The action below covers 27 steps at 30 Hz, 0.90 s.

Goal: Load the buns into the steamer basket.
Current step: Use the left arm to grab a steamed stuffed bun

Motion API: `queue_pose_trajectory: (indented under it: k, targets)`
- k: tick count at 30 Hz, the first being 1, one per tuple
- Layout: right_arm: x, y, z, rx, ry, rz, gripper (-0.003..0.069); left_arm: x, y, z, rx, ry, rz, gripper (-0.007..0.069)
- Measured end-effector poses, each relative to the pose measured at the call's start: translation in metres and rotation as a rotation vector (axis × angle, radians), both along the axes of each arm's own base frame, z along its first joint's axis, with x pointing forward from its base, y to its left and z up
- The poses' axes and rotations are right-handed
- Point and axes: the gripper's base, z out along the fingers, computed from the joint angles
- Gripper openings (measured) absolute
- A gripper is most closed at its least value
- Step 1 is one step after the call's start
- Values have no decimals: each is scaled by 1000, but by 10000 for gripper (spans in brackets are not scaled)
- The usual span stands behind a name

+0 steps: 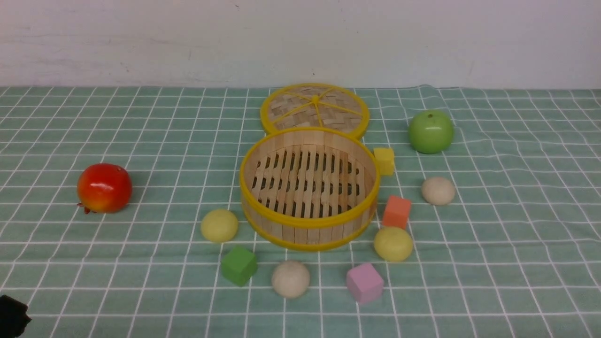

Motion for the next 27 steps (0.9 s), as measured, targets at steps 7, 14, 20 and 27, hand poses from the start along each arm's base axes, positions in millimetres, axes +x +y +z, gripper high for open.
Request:
queue_pose_trajectory:
  k: [7,14,20,27]
  targets:
    - [0,0,0,0,0,0,240,-11,-15,58,253,43,-173,-2]
    - [0,0,0,0,0,0,240,42,-28,102,656,543,-416,-14]
    - [0,0,0,0,0,0,240,133,-38,93,780,874,-539,-14]
    - [0,0,0,0,0,0,240,204,-105,74,955,906,-773,-14]
